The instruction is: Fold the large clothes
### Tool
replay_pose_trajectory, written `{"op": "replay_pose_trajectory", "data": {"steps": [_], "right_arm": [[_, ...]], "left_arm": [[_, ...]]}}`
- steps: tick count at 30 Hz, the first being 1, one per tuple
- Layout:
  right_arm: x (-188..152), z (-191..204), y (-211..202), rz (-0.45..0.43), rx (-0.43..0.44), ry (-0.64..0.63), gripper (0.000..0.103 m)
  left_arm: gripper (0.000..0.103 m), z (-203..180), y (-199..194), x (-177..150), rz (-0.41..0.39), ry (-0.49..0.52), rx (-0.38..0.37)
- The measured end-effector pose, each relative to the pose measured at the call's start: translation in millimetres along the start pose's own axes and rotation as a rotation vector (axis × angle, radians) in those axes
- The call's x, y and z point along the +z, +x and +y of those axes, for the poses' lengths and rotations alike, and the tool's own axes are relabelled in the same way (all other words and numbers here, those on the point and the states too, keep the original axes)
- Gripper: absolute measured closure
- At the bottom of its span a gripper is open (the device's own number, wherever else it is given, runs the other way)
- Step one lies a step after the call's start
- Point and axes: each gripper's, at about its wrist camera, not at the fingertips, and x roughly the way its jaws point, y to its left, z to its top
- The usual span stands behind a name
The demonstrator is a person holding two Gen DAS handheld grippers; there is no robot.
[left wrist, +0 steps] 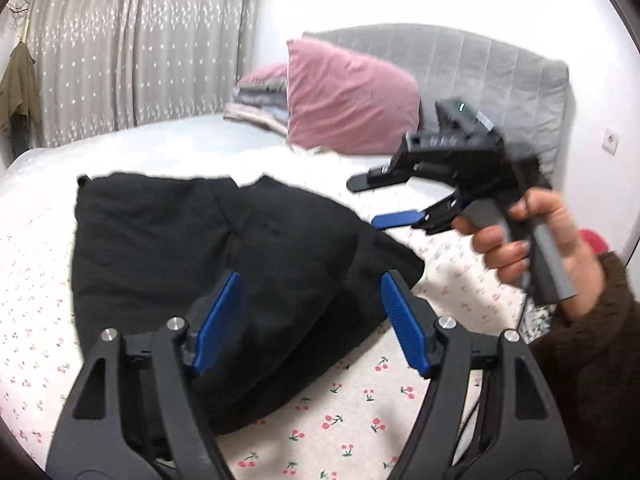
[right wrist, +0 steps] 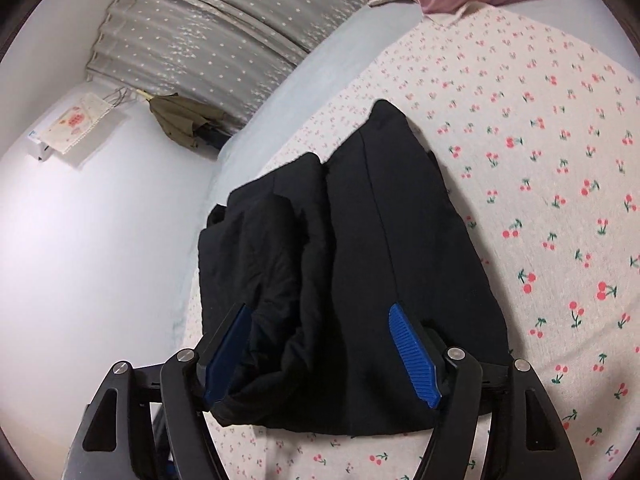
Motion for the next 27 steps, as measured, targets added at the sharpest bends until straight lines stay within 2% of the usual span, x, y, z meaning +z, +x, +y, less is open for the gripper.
{"op": "replay_pose_trajectory", "data": {"steps": [4,5,10,14,17,20,22,25,27], "right_arm": [[3,19,-3,-0.001,-0.004,-0.067,0.024],[3,23,-1,-0.002,-0.011,-0.086,0.023],[5,66,27,0.024,-0.052,-0.245,0.021],[7,77,65,0.095,-0.118,-0.301,0.021],[7,65,86,0.146,-0.171,-0.268,0.021],[3,52,98,0.187,-0.217,-0.257,0.021],[2,44,102,0.211,-0.188,-0.233,0.021],[1,26,112,0.281,-0.039,-0.122,0.021],[-3,22,120,0.3,0.001,-0.098,0.021]], "left_arm": [[0.023,21,-8,5,-0.034,-0.04,0.094],[0.023,33,-9,5,-0.029,-0.071,0.14],[0.023,91,0,-9,0.028,-0.227,0.275],[0.023,115,15,-22,0.076,-0.3,0.312],[0.023,125,25,-31,0.104,-0.329,0.316],[0.023,125,33,-36,0.118,-0.317,0.327],[0.023,125,41,-36,0.132,-0.313,0.31],[0.023,122,44,-36,0.13,-0.319,0.32],[0.023,123,45,-36,0.13,-0.328,0.327]]}}
